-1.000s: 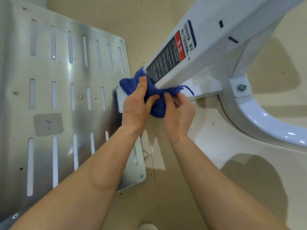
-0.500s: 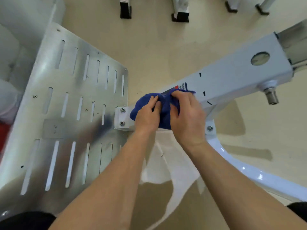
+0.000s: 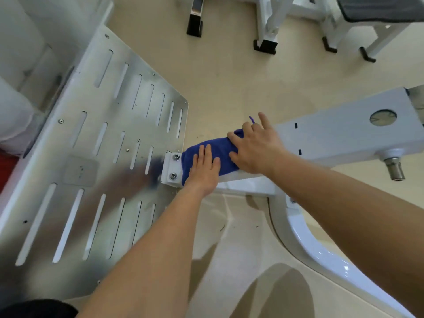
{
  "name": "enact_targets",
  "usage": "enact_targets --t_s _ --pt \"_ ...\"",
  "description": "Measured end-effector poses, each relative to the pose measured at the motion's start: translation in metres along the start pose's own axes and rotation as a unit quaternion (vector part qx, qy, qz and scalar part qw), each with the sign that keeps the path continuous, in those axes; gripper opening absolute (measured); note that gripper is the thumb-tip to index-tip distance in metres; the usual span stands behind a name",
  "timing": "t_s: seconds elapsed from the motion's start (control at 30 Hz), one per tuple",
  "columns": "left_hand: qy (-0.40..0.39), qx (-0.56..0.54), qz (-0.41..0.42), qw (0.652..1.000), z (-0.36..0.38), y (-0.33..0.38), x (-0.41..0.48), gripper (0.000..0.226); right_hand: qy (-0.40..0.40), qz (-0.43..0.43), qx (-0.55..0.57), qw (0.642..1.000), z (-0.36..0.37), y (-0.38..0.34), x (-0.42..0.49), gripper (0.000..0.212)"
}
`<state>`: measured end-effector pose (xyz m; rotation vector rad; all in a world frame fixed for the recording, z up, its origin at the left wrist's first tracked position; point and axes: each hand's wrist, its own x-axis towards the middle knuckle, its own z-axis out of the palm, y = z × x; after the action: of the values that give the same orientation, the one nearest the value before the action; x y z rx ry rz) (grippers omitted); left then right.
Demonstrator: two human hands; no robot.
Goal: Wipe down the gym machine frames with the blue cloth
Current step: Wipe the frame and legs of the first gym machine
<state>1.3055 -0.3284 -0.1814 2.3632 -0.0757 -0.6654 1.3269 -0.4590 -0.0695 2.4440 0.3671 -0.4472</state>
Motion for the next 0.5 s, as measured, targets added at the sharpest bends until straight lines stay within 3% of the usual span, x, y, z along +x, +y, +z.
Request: enact_targets --t_s 0.07,0.13,0.27,0.4,0.5 --pt "-0.013 0.073 -0.004 0.997 -0.004 0.0 0.009 0.047 -0.027 -0.017 -0.007 0.999 -0.004 0.009 0.004 0.058" --pt "-0.022 0.1 0.052 0.993 -0.005 0.02 0.012 0.04 -0.039 -0.004 -0.024 0.999 -0.014 0.029 -0.004 0.057" --pt "0.027 -0.015 0.168 0.985 0.003 0.068 0.001 0.057 -0.048 0.045 -0.058 0.996 -0.023 0.075 -0.037 0.058" --pt "0.064 -0.076 0.13 0.987 -0.005 0.034 -0.003 0.055 -0.025 0.038 -0.064 0.997 -0.024 0.054 -0.029 0.057" --pt "0.049 -0.008 0.102 0.994 -0.005 -0.011 0.008 0.049 -0.026 -0.012 -0.046 0.999 -0.014 0.0 -0.001 0.053"
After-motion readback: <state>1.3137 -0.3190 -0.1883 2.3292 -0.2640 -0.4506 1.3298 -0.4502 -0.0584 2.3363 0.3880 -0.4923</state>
